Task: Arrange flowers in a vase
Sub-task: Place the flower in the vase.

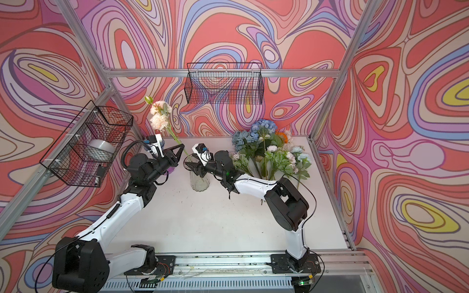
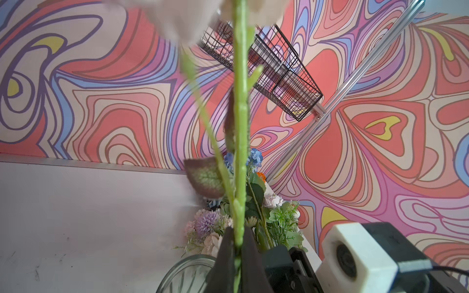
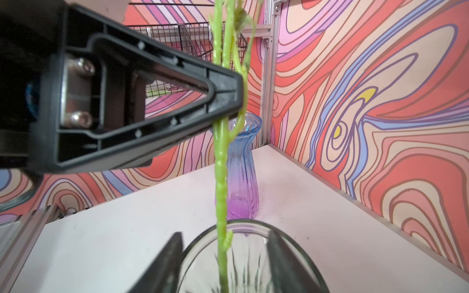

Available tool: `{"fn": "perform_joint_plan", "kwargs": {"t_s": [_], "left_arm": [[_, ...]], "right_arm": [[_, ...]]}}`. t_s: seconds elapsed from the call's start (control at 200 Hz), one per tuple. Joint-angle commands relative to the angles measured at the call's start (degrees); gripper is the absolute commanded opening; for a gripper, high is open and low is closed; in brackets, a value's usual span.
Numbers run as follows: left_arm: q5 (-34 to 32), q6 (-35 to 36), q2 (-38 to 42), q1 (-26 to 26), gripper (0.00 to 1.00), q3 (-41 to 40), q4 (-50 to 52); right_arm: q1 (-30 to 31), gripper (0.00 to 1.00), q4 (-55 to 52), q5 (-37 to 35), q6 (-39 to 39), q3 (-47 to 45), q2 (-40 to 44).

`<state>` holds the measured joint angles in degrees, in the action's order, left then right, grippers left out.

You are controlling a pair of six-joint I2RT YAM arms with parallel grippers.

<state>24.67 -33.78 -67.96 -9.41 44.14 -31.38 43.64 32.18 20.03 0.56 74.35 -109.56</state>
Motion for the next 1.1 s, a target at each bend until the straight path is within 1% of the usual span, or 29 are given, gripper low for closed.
{"fn": "perform_joint_plan", "kwargs": {"t_s": [0.0,0.075,0.085,0.245,0.27,0.446,0.486,0.526,0.596,0.836,0.906,0.962,1.042,1.097], "left_arm": [[-6.39,6.25,2.31,-2.75,0.0,-2.3,1.79],[-10.55,9.55,2.39,-4.43,0.0,-3.71,2.31],[-10.88,9.79,2.33,-4.6,0.0,-3.88,2.27],[-14.26,11.81,-0.47,-6.63,0.0,-5.62,1.18],[-14.58,12.24,-0.89,-7.02,0.01,-5.68,1.19],[-17.86,16.71,-3.6,-10.38,0.08,-4.42,5.47],[-18.52,17.07,-3.84,-10.93,0.1,-4.4,6.07],[-18.63,17.08,-3.98,-11.16,0.13,-4.57,6.19],[-18.93,17.0,-4.04,-11.51,0.2,-4.68,6.44],[-20.03,14.5,-2.07,-11.86,0.58,-4.68,8.49],[-21.27,12.54,-0.47,-11.85,0.66,-4.68,9.88],[-21.77,10.8,0.96,-11.79,0.71,-4.74,11.14],[-22.05,8.35,3.48,-11.86,0.8,-4.77,13.71],[-22.31,6.87,5.3,-11.84,0.9,-4.81,15.6]], "right_arm": [[0.28,0.86,-4.25,-2.45,1.19,-2.78,5.27],[0.28,0.88,-7.23,-6.69,1.23,-4.19,7.69],[0.26,0.89,-7.82,-7.4,1.16,-4.27,9.14],[0.33,0.89,-18.76,-20.26,-1.46,-5.1,15.3],[0.22,0.89,-20.15,-22.54,-2.01,-5.28,15.85],[0.23,0.88,-31.4,-36.44,-6.08,-4.94,16.14],[0.16,0.87,-33.99,-38.19,-6.6,-4.61,15.96],[-0.39,0.87,-36.4,-38.33,-6.62,-4.39,15.93],[-1.22,0.86,-39.09,-37.7,-6.1,-4.64,16.11],[-4.94,0.85,-43.32,-37.0,-2.14,-5.39,17.25],[-6.96,0.84,-44.85,-36.7,0.4,-4.75,17.18],[-9.15,0.8,-46.95,-36.12,2.68,-3.69,16.78],[-12.32,0.72,-49.46,-35.28,5.02,-2.38,15.86],[-13.88,0.66,-50.51,-35.57,5.63,-1.68,15.28]]}}
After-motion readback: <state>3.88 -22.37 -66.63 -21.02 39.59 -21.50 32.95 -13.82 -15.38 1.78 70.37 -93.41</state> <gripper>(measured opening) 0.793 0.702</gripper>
